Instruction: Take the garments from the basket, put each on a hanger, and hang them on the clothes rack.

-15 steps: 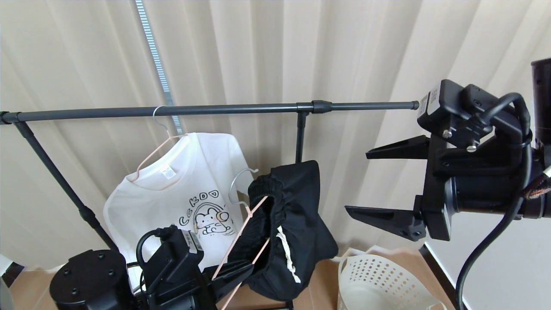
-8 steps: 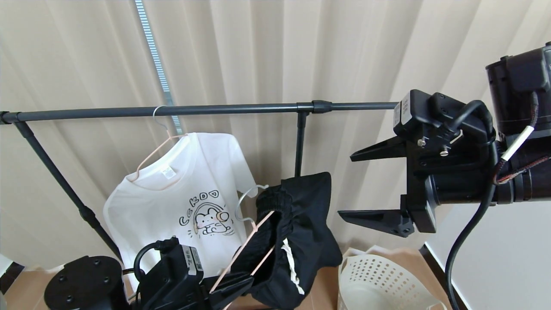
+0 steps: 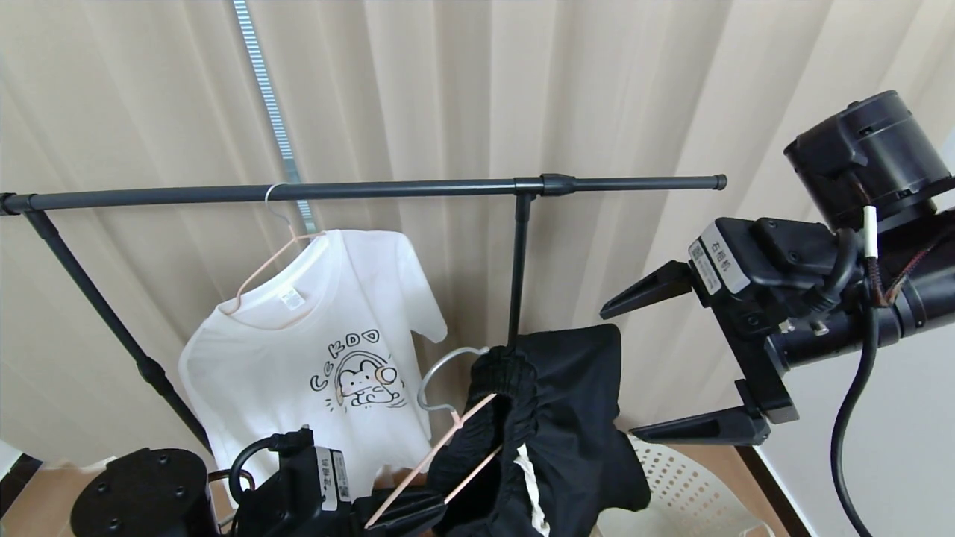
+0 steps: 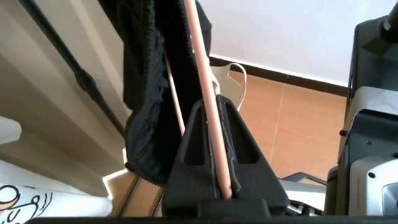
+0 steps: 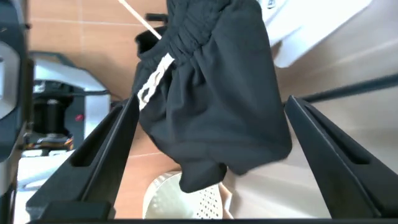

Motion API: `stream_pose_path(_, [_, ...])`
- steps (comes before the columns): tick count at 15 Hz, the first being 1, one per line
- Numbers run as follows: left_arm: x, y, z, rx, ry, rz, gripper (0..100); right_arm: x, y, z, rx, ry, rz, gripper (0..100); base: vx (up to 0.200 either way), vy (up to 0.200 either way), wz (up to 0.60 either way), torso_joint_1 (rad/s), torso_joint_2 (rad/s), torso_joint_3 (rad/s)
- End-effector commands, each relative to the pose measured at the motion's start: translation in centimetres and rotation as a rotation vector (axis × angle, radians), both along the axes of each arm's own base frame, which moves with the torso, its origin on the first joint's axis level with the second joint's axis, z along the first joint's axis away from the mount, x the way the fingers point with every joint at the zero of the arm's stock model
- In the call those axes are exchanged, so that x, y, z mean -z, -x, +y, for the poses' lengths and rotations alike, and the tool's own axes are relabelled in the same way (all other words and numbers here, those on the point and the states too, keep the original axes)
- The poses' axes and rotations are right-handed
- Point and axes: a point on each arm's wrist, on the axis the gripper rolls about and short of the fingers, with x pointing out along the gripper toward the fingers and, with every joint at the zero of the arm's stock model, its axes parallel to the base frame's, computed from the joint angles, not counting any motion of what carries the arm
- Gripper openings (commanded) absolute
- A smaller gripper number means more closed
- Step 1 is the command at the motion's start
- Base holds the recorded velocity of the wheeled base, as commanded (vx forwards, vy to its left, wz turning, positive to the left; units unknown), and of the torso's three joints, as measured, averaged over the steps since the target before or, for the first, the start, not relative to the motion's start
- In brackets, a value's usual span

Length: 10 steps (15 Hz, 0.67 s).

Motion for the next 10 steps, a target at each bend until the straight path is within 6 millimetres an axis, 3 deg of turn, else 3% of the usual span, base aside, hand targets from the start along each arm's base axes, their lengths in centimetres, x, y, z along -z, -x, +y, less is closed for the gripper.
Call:
stream_pose_path(1, [0.0, 0.1, -0.1, 0.008, 0.000, 0.001, 0, 0.6, -2.3, 1.2, -0.034, -0.015, 0.045, 100, 0.000, 0.000, 0.00, 0.000, 0.00, 0.000])
stream_pose_path(5, [0.1, 0.3, -0.3, 0.098, 0.009, 0.007, 0, 1.6, -3.7, 2.2, -0.078, -0.037, 0.113, 100, 0.000, 0.000, 0.00, 0.000, 0.00, 0.000])
stream_pose_path(10, [0.1, 0.4, -0.3, 0.139, 0.010, 0.002, 0, 2.7, -3.8, 3.7, -0.126, -0.030, 0.152, 100, 0.000, 0.000, 0.00, 0.000, 0.00, 0.000])
